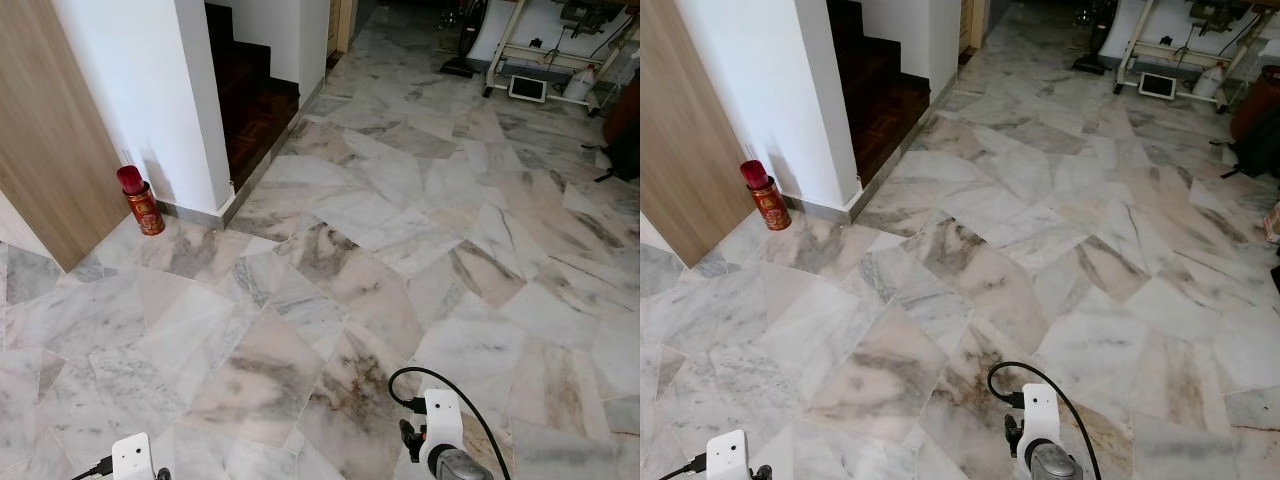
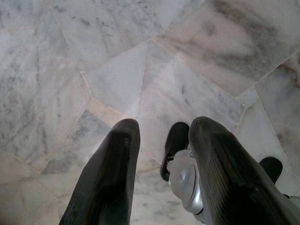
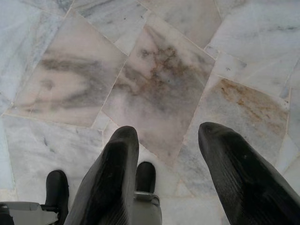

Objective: Setting the table

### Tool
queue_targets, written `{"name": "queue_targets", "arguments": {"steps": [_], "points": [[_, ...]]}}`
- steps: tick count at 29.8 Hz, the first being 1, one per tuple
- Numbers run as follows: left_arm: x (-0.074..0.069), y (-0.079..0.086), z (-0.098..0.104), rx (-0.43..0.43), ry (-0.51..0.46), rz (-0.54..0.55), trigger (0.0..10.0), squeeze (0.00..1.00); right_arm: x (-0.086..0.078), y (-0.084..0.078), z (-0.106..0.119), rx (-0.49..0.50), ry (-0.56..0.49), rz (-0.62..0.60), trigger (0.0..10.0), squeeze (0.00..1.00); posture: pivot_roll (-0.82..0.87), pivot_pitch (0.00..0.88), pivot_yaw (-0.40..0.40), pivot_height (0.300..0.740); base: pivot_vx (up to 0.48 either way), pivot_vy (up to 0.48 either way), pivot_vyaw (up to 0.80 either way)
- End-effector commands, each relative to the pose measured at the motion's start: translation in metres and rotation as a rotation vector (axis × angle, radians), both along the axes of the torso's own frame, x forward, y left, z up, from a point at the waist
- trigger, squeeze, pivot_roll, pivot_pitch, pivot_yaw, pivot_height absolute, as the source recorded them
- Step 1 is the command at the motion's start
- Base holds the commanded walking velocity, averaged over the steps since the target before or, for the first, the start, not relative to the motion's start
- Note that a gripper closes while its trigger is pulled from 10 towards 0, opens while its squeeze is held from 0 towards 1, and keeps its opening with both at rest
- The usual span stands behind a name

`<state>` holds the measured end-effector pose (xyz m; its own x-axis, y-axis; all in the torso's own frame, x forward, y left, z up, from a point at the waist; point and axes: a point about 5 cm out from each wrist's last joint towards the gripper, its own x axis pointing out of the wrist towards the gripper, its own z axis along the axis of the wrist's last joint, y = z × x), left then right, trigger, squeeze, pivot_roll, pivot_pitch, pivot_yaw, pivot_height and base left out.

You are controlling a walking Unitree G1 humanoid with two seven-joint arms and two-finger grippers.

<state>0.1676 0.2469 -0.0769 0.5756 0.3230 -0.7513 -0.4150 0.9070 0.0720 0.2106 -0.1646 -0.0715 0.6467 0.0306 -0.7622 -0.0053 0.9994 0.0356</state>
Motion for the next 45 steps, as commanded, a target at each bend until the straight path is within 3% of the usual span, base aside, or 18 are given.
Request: {"name": "queue_targets", "arguments": {"steps": [1,6,25,45], "points": [[0.030,-0.057,0.001,-0.003,0.077,-0.536,10.0,0.00,-0.019,-0.019,-0.007,0.068,0.010,-0.066,10.0,0.00,-0.02,0.000,-0.036,0.740,0.000,0.000,0.00],[0.036,-0.057,0.004,-0.019,0.048,-0.507,10.0,0.00,-0.006,-0.007,-0.001,0.086,-0.036,-0.054,10.0,0.00,0.01,0.000,-0.029,0.740,0.000,0.000,0.00],[0.039,-0.051,0.006,0.029,0.046,-0.495,10.0,0.00,-0.006,-0.007,-0.001,0.095,-0.030,-0.041,10.0,0.00,0.05,0.017,-0.049,0.740,0.000,0.000,0.00],[0.028,-0.048,0.001,0.067,0.077,-0.455,10.0,0.00,-0.007,-0.007,-0.002,0.096,-0.008,-0.006,10.0,0.00,0.05,0.048,-0.068,0.740,0.000,0.000,-0.71]]}}
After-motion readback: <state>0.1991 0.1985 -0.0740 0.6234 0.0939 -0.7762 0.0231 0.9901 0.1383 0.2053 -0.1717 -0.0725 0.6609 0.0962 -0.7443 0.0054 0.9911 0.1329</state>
